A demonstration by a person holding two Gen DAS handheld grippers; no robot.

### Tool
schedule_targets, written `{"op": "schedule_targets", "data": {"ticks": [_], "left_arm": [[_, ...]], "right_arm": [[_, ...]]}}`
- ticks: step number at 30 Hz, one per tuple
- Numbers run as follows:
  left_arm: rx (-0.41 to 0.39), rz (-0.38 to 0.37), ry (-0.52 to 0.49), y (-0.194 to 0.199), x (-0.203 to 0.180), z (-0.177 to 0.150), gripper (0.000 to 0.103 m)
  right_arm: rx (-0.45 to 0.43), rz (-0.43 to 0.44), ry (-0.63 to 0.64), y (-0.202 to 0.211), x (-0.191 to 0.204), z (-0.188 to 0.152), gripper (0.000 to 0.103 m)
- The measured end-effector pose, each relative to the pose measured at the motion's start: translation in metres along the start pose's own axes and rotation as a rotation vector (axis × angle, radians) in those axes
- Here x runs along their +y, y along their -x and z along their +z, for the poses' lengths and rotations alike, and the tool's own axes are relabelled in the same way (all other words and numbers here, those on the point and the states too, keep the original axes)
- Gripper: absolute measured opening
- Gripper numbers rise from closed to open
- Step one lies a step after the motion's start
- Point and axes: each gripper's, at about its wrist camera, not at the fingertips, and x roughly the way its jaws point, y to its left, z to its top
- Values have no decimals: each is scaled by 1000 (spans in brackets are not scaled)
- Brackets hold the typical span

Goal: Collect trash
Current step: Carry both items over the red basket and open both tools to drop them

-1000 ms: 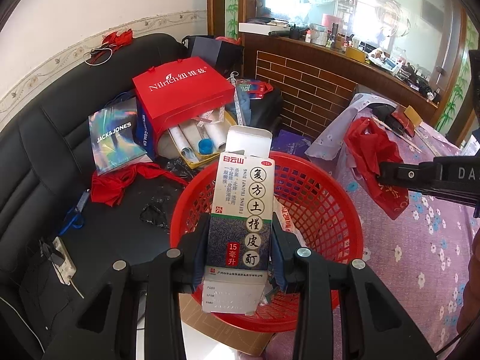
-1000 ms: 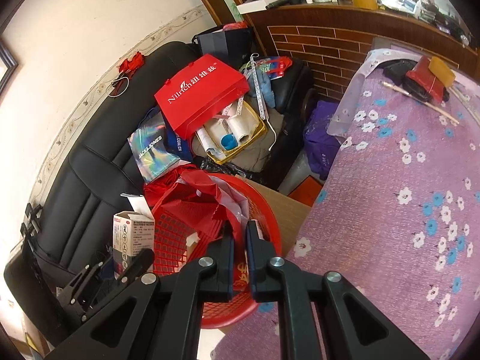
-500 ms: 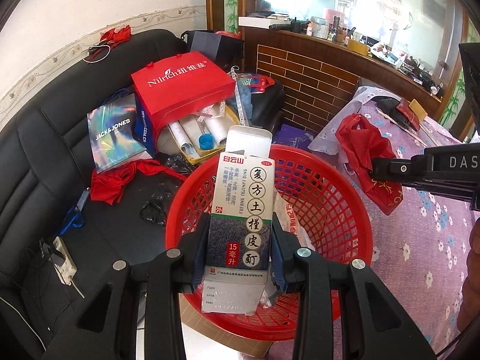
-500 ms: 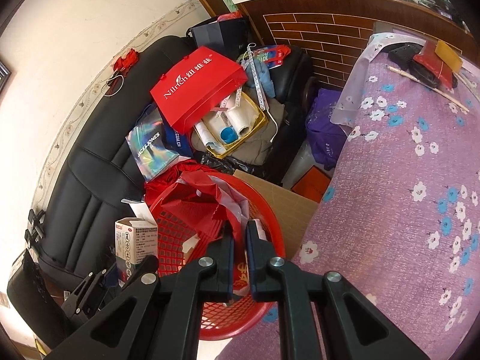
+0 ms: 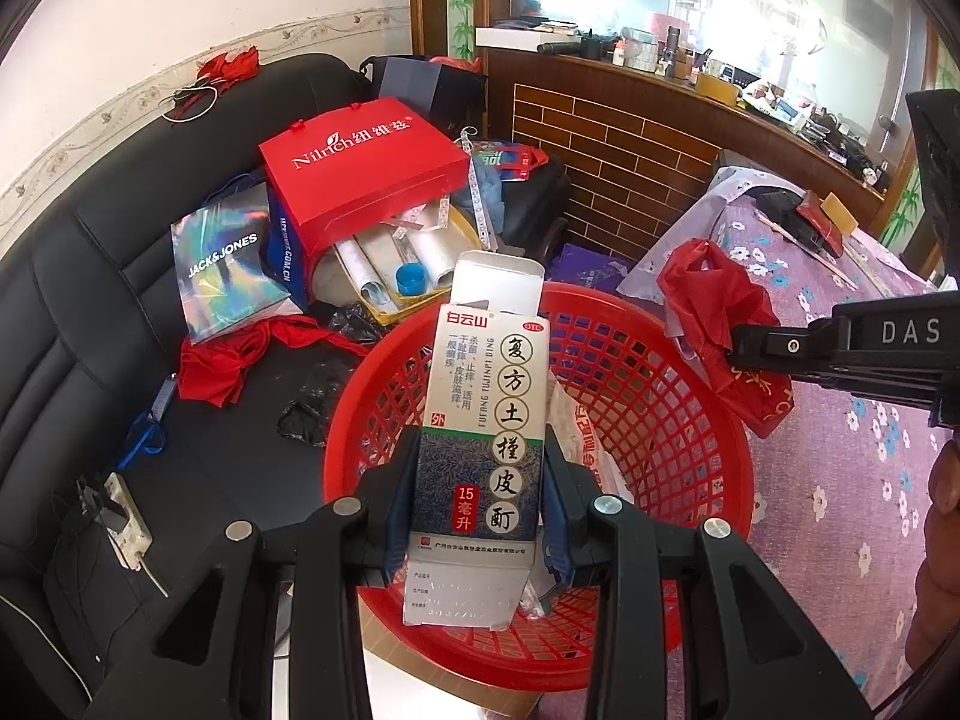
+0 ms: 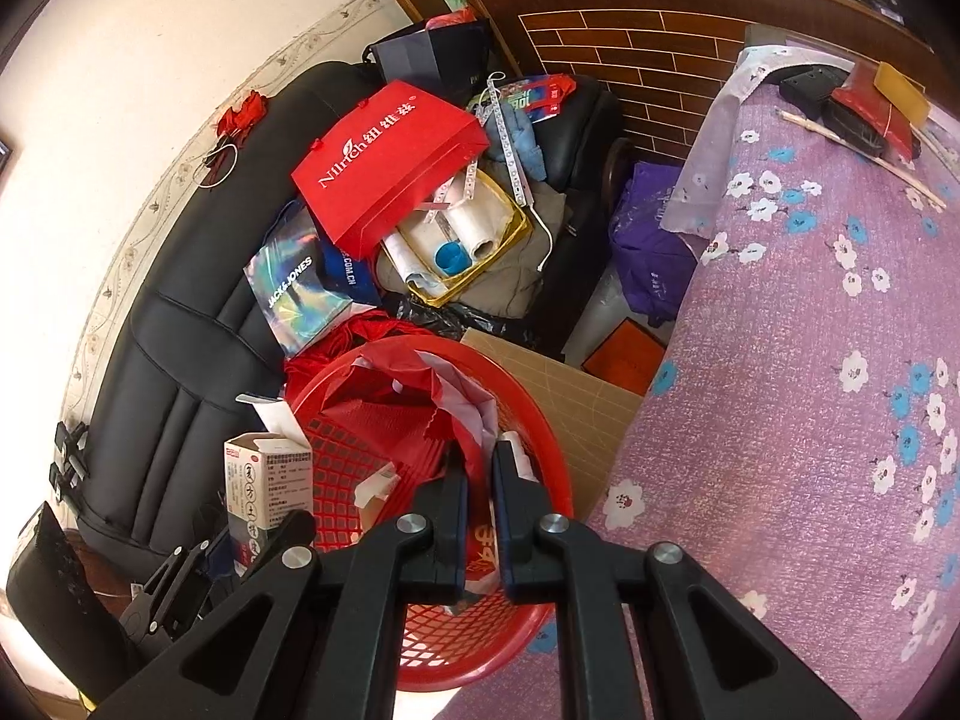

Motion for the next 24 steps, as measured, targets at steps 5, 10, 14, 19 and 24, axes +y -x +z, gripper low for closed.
{"op": "schedule_targets", "data": {"ticks": [5, 10, 14, 19, 24], "left_arm": [[4, 3, 2, -3, 1, 0, 35], [2, 0, -1, -4, 1, 1, 35], [3, 1, -2, -5, 1, 1, 35], [5, -2, 1, -6, 0, 1, 35], [9, 0, 8, -9, 0, 0, 35]], "right_arm": [[8, 3, -11, -5, -1, 1, 11], [12, 5, -14, -6, -3, 2, 11], [12, 14, -16, -7, -4, 2, 11], [15, 22, -16, -8, -6, 2, 16], [2, 27, -11, -4, -6, 1, 32]]}}
